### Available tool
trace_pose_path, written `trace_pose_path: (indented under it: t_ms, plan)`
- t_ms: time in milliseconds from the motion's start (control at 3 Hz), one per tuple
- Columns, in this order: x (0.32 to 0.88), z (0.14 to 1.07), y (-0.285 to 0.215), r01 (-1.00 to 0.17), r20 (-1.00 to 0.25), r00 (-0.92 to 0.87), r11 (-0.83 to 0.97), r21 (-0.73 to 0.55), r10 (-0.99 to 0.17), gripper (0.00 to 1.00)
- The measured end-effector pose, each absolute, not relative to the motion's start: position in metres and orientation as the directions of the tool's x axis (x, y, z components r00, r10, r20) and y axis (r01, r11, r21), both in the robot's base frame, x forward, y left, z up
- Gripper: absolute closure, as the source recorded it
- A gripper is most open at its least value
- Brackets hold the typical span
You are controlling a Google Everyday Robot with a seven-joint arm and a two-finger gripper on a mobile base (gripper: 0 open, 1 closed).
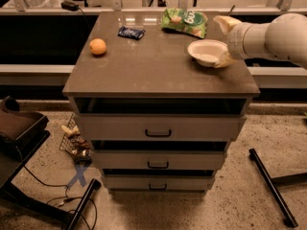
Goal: Move paper bowl near orange
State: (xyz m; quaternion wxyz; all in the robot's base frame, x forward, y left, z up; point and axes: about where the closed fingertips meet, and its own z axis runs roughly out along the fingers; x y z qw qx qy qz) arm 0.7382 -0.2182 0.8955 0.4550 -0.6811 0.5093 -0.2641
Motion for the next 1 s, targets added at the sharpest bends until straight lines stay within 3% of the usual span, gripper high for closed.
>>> trace_pose_path:
  t_ms: [667,1000]
  plan:
    - [0.7386,0.894,-0.2138,-0.456,-0.107,0.348,-0.068,-0.888,-0.931,0.69]
    - [0.7394,0.8921,-0.21,-0.458,-0.109,0.353,-0.07,-0.886,-0.929,1.0]
